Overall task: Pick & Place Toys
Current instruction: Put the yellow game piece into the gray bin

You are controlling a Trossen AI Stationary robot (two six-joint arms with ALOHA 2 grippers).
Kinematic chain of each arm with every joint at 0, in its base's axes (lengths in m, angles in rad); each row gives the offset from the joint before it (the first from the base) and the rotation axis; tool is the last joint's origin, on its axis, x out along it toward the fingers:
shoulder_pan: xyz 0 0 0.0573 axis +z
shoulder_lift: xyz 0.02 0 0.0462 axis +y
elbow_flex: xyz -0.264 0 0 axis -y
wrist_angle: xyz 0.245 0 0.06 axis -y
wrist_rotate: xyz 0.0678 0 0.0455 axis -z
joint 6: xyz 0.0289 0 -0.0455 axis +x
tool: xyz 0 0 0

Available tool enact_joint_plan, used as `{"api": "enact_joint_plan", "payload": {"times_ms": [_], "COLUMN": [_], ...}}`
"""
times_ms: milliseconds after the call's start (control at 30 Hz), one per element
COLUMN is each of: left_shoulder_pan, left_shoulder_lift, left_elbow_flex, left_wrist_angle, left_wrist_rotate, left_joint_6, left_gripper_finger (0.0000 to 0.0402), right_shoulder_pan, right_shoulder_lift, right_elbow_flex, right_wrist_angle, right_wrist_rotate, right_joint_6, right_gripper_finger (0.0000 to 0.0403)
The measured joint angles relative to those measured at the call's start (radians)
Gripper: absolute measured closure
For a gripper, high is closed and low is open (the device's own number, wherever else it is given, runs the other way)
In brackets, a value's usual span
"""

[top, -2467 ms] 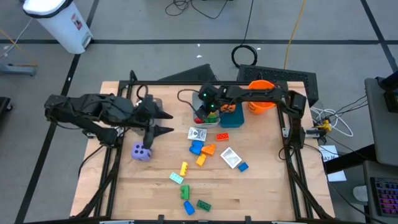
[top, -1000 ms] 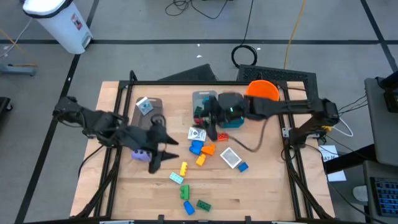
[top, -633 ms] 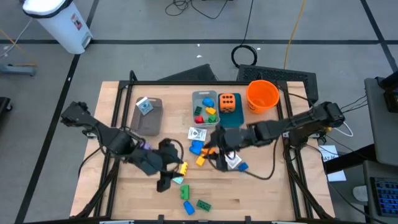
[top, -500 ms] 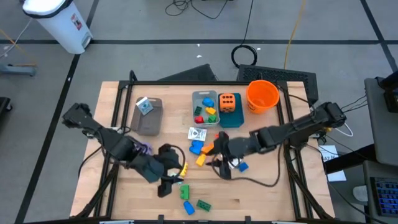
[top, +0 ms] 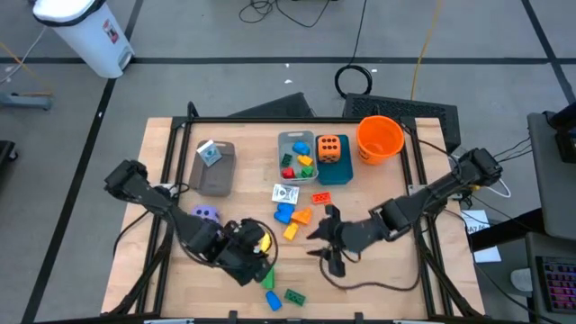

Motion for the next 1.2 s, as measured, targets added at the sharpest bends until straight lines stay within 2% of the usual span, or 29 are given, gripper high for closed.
{"api": "enact_joint_plan", "payload": {"times_ms": [100, 267, 500, 733, 1200], "left_shoulder_pan": [0.021, 0.065, 0.118, 0.142, 0.147], "left_shoulder_lift": [0.035, 0.102, 0.192, 0.251, 0.328], "left_elbow_flex": [0.000, 0.000, 0.000, 0.000, 0.000], "left_wrist_angle": [-0.043, -0.032, -0.034, -0.050, -0.057], "left_wrist_rotate": [0.044, 0.093, 0.182, 0.190, 0.234], "left_joint_6": [-0.109, -0.130, -0.133, -0.167, -0.206], "left_gripper_finger": [0.0167, 0.0167, 0.0167, 0.0167, 0.0167], "right_shoulder_pan": [0.050, 0.117, 0.155, 0.169, 0.168], "right_shoulder_lift": [0.000, 0.000, -0.005, -0.005, -0.005], "right_elbow_flex": [0.000, 0.000, 0.000, 0.000, 0.000], "right_wrist_angle": [-0.019, -0.047, -0.109, -0.171, -0.201], "right_wrist_rotate": [0.070, 0.141, 0.151, 0.224, 0.224], "right_joint_6": [0.002, 0.006, 0.084, 0.117, 0.103], "right_gripper_finger": [0.0216, 0.0216, 0.0216, 0.0216, 0.0216]}}
